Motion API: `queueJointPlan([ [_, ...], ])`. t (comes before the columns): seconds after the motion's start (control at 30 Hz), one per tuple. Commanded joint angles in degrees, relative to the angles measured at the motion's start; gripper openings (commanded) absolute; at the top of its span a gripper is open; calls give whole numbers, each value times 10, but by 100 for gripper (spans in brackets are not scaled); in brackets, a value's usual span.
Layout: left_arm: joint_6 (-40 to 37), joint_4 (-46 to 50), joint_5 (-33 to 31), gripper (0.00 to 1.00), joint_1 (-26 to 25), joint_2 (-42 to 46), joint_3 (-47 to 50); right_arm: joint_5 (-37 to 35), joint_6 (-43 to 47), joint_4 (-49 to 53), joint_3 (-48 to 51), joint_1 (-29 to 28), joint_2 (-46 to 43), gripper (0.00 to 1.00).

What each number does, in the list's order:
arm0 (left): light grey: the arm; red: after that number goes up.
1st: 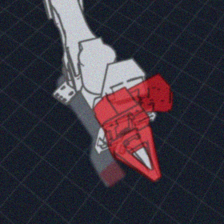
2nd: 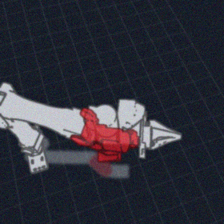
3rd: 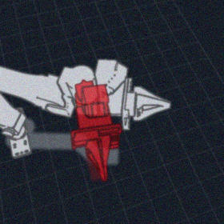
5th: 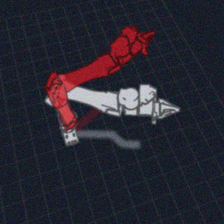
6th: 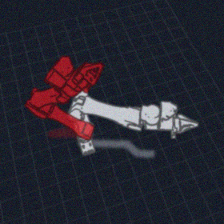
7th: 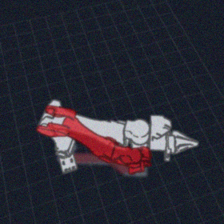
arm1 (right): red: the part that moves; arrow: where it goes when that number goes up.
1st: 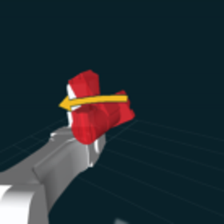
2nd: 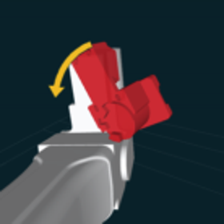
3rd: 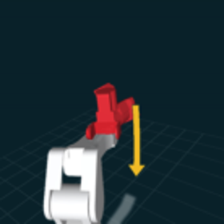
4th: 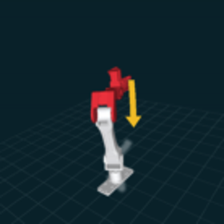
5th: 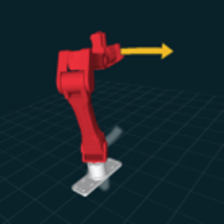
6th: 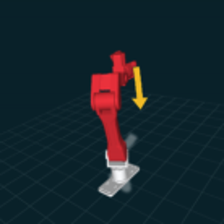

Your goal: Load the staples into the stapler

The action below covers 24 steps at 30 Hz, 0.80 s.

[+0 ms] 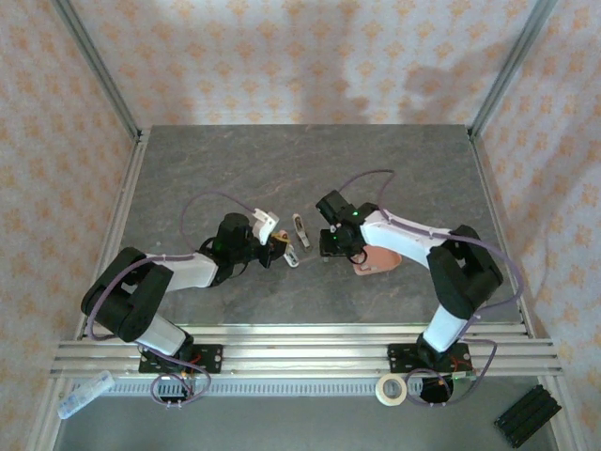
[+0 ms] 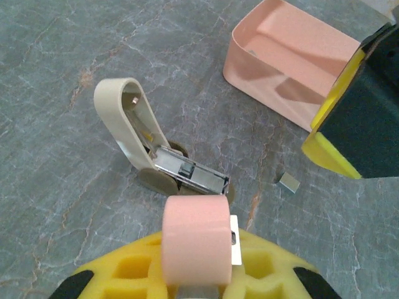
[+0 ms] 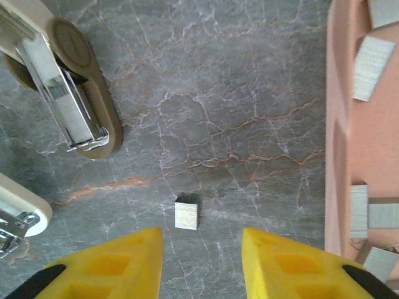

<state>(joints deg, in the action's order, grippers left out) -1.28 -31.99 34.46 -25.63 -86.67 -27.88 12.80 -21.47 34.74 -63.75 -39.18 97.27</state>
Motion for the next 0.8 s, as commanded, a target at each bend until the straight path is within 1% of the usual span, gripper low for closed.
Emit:
queueJointPlan([
  [0.0,11,-53,-5,9,-2,-5,16,6,12,39,-28,-5,22,38],
  [0.27,19,-82,-7,9,-2,-25,28,11,4,57,-61,-16,71,38],
  [0.4,24,-88,-8,9,-2,-27,32,-3,0,72,-80,-23,90,37],
  [0.6,20,-83,-11,9,-2,-24,32,-28,-13,90,-87,-24,104,34],
  [0.77,21,-81,-10,9,-2,-24,32,-28,-21,87,-88,-24,112,31],
])
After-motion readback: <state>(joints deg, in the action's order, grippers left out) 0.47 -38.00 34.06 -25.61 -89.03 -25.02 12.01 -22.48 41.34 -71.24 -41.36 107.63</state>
